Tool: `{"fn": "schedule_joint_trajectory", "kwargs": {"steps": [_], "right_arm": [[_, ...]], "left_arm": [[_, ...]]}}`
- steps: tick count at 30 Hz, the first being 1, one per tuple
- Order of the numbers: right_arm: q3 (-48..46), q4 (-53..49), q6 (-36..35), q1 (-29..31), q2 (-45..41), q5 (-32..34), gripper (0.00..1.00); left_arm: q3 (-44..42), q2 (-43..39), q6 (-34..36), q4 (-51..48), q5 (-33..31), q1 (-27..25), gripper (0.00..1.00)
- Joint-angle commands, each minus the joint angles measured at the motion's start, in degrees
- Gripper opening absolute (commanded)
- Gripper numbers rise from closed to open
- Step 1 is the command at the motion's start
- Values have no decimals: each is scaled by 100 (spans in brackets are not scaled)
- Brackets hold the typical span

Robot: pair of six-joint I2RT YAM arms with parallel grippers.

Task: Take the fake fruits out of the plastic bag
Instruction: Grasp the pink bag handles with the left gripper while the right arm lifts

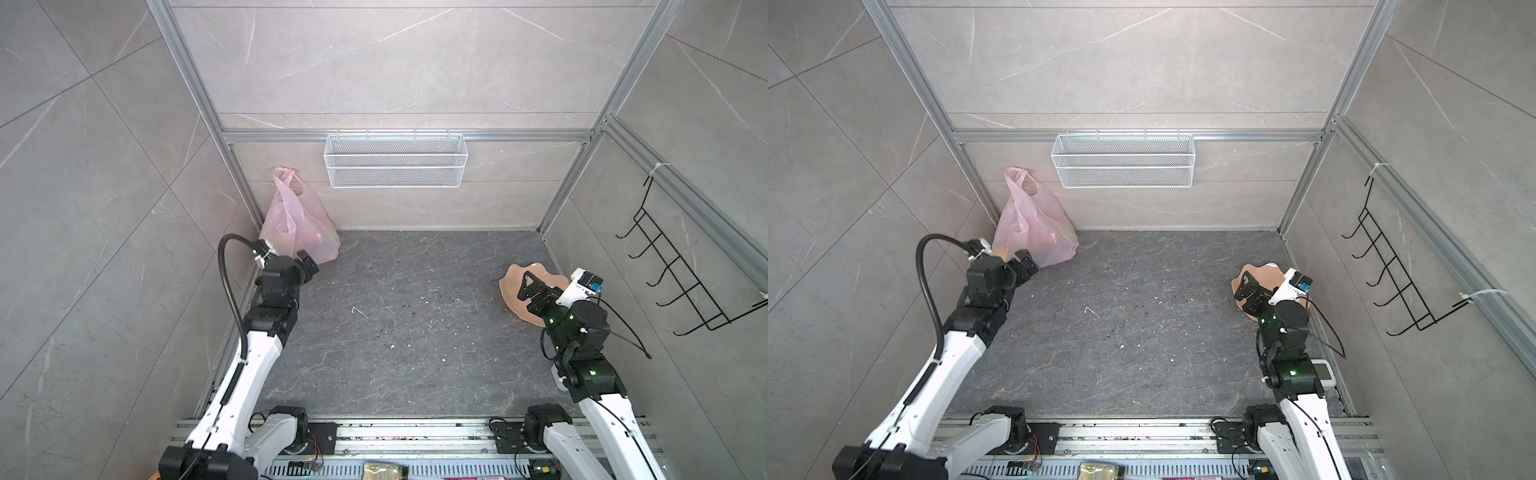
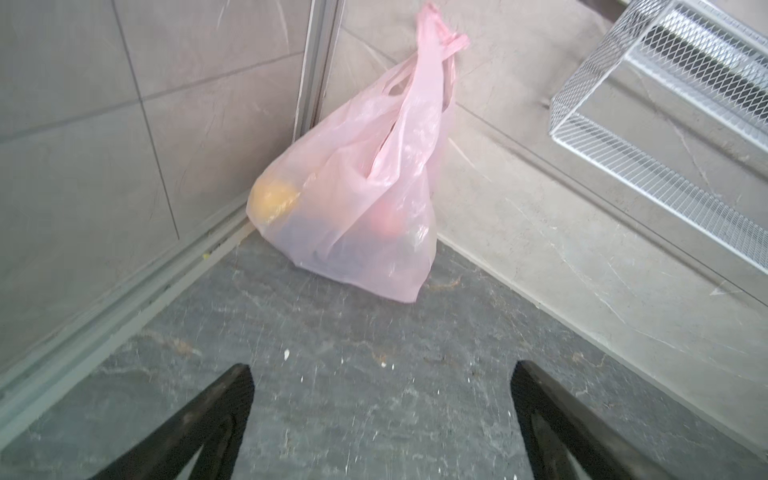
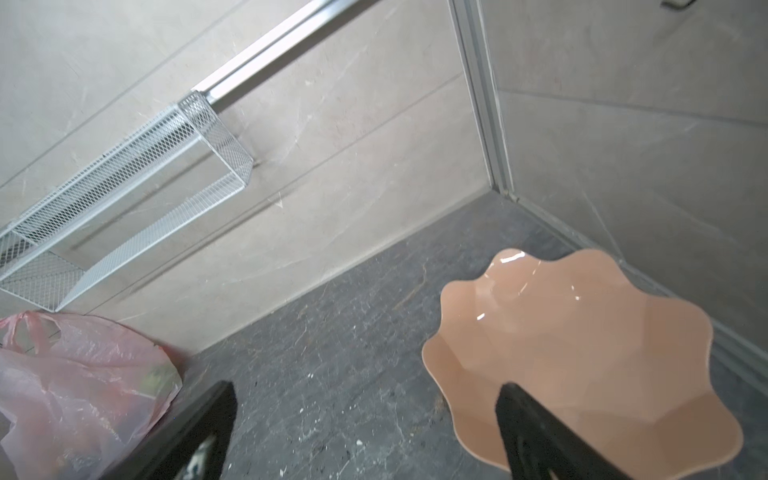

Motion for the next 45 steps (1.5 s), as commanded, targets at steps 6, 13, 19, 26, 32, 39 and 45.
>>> {"fn": "schedule_joint_trajectory", "kwargs": {"steps": [6,13,19,26,32,39,45], "right_arm": [[106,-429,382,24,77,-854,100],[-137,-442,418,25,-238,-1130,100],[-282,-392,448,24,-137,-1340,100],[-464,-170,571,25,128,-1486,100],[-483,-48,759,25,426,-1606,100],[-280,-267,731,23,387,-1685,100],[-130,-875,946,25,445,-1297,100]], "left_arm": [[2563,2430,1115,-98,-179,508,100],[4654,4385,1789,-201,582,1057,100],[5915,5634,2376,-118,1214,1149,100],[7688,7176,2837,-767,1013,1163,100],[8687,8076,2990,-869,751,1169,94],[8795,8169,2713,-924,1167,1164,40],[7690,7248,2119,-758,1472,1141,0]]}}
